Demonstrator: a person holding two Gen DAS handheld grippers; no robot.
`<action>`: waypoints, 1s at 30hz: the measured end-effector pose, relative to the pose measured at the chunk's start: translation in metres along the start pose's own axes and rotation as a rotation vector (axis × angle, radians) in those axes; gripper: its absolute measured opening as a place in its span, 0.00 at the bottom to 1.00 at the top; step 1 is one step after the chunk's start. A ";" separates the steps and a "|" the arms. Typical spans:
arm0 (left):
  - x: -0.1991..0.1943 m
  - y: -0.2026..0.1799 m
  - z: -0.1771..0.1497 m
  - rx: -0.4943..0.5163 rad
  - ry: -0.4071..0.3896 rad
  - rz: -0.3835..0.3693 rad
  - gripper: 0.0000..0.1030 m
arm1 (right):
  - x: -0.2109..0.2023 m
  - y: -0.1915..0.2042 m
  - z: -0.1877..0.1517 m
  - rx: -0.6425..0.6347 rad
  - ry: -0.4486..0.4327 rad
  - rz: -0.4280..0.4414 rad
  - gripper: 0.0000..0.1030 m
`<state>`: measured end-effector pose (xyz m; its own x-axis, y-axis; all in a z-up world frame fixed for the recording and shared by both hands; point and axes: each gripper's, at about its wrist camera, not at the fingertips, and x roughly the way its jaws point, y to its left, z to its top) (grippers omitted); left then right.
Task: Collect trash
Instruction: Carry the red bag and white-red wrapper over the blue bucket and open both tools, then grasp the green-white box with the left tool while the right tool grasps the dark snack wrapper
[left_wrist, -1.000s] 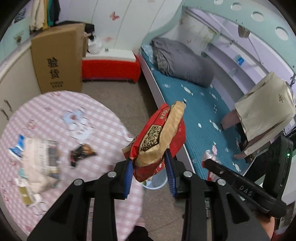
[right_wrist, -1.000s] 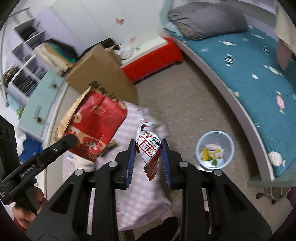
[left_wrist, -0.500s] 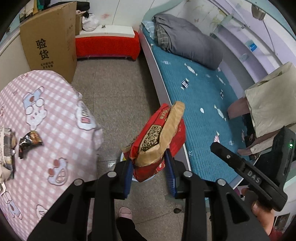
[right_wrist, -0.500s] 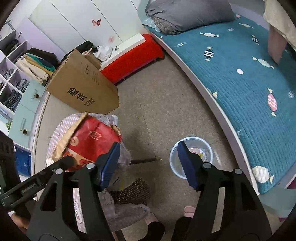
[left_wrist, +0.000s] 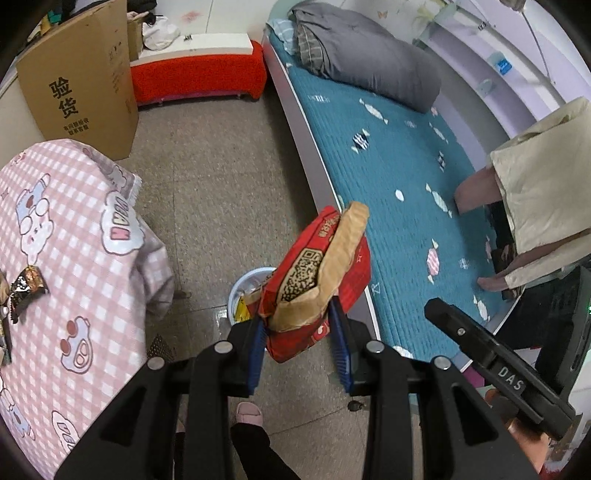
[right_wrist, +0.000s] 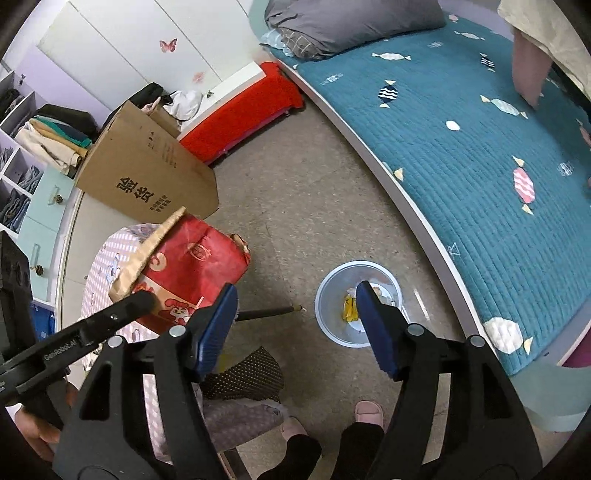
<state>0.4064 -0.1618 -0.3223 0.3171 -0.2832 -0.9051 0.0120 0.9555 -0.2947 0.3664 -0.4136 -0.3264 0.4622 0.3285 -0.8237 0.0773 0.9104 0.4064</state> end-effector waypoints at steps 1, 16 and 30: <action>0.003 -0.002 0.000 0.005 0.006 0.001 0.30 | -0.001 -0.001 0.000 0.000 -0.002 -0.005 0.64; 0.030 -0.023 0.011 -0.013 0.071 -0.034 0.77 | -0.026 -0.011 0.000 -0.004 -0.080 -0.031 0.67; -0.050 0.057 -0.026 -0.118 -0.073 0.004 0.77 | -0.009 0.085 -0.027 -0.146 -0.014 0.055 0.67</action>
<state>0.3662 -0.0955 -0.3018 0.3850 -0.2683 -0.8831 -0.0996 0.9392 -0.3287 0.3452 -0.3327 -0.2948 0.4742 0.3766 -0.7958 -0.0776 0.9182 0.3884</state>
